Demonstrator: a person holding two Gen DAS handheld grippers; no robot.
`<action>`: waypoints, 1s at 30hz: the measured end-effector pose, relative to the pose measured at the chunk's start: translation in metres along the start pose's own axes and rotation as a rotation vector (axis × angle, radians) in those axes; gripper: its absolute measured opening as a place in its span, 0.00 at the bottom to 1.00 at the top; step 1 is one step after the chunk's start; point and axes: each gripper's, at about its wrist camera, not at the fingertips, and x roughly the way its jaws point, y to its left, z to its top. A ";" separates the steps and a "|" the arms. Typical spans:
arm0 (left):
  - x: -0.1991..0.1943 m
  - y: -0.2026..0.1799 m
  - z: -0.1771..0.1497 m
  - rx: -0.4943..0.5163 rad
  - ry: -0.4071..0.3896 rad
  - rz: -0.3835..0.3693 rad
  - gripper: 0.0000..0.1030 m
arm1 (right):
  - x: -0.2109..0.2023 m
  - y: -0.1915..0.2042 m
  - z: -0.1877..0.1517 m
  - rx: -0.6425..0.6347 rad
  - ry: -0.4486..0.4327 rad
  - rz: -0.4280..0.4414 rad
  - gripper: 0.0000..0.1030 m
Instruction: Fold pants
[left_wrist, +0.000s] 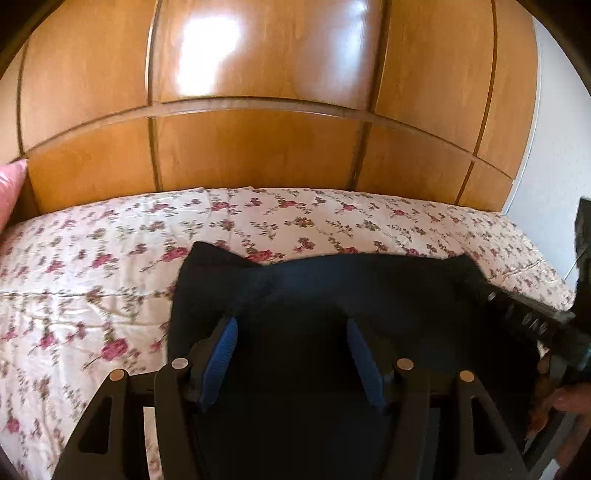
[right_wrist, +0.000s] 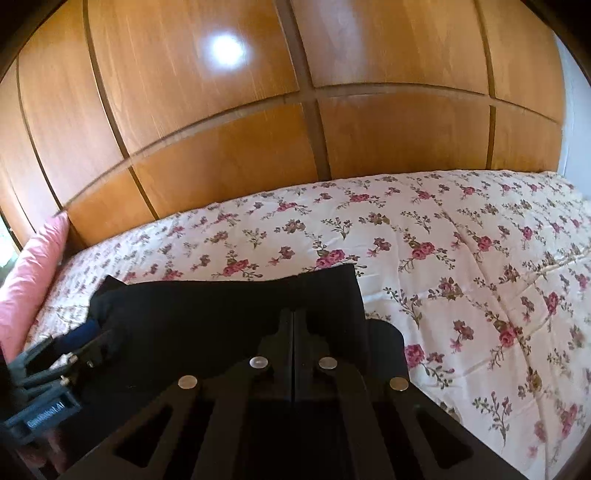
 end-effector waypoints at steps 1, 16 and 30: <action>-0.003 -0.001 -0.003 0.009 -0.002 0.011 0.62 | -0.004 -0.001 -0.001 0.003 -0.009 0.010 0.00; -0.032 0.004 -0.032 -0.010 -0.030 0.044 0.62 | -0.053 0.011 -0.058 -0.167 -0.047 -0.078 0.48; -0.062 0.058 -0.056 -0.203 -0.013 -0.125 0.76 | -0.055 -0.036 -0.062 0.040 0.056 0.043 0.90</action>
